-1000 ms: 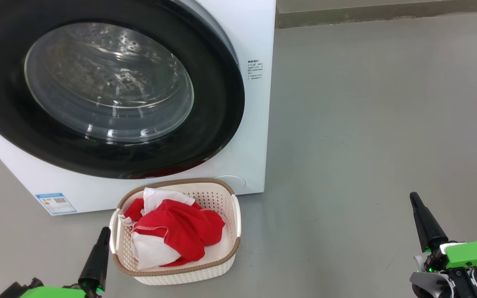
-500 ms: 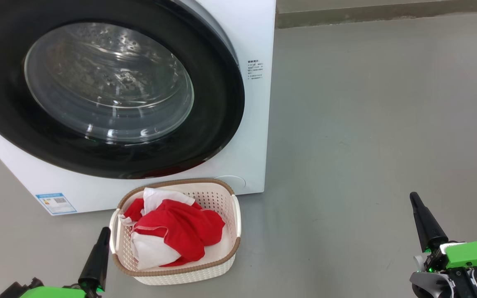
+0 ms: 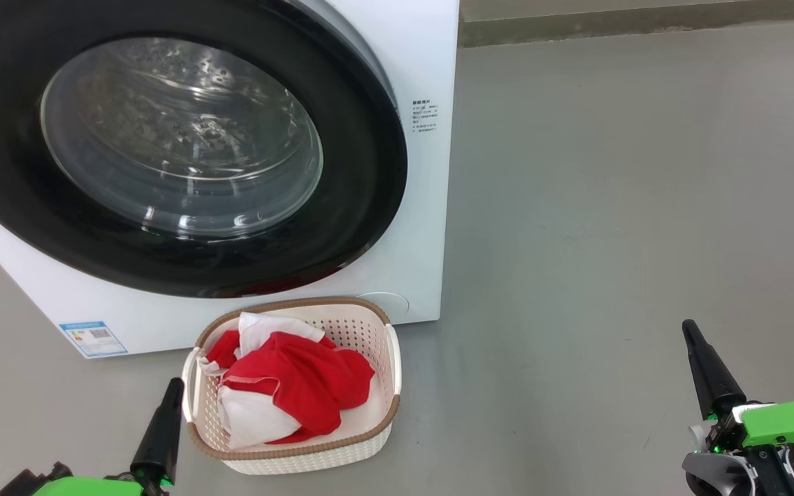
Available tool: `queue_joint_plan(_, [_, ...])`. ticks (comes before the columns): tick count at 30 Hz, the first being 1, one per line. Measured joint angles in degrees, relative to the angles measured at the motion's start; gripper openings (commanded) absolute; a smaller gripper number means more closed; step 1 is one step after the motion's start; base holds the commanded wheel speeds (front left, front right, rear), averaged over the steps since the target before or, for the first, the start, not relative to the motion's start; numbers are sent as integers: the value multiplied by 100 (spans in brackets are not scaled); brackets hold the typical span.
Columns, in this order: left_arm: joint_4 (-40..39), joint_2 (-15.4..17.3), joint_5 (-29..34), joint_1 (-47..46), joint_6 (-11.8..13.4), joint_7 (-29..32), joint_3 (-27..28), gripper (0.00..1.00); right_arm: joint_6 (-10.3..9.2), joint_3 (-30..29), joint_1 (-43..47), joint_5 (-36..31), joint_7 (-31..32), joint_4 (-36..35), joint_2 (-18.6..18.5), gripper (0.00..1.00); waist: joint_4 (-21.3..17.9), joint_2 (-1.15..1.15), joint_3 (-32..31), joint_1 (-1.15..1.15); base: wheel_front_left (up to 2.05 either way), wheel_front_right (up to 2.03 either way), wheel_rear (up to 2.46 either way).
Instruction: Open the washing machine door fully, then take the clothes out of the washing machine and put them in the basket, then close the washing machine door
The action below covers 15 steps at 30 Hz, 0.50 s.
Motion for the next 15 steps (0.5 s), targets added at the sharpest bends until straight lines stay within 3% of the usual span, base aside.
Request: queue_joint_plan(15, [0, 0, 0, 0, 0, 0, 0, 0, 0, 0, 0, 0, 0, 0, 0, 0, 0, 0, 0, 0, 0, 0, 0])
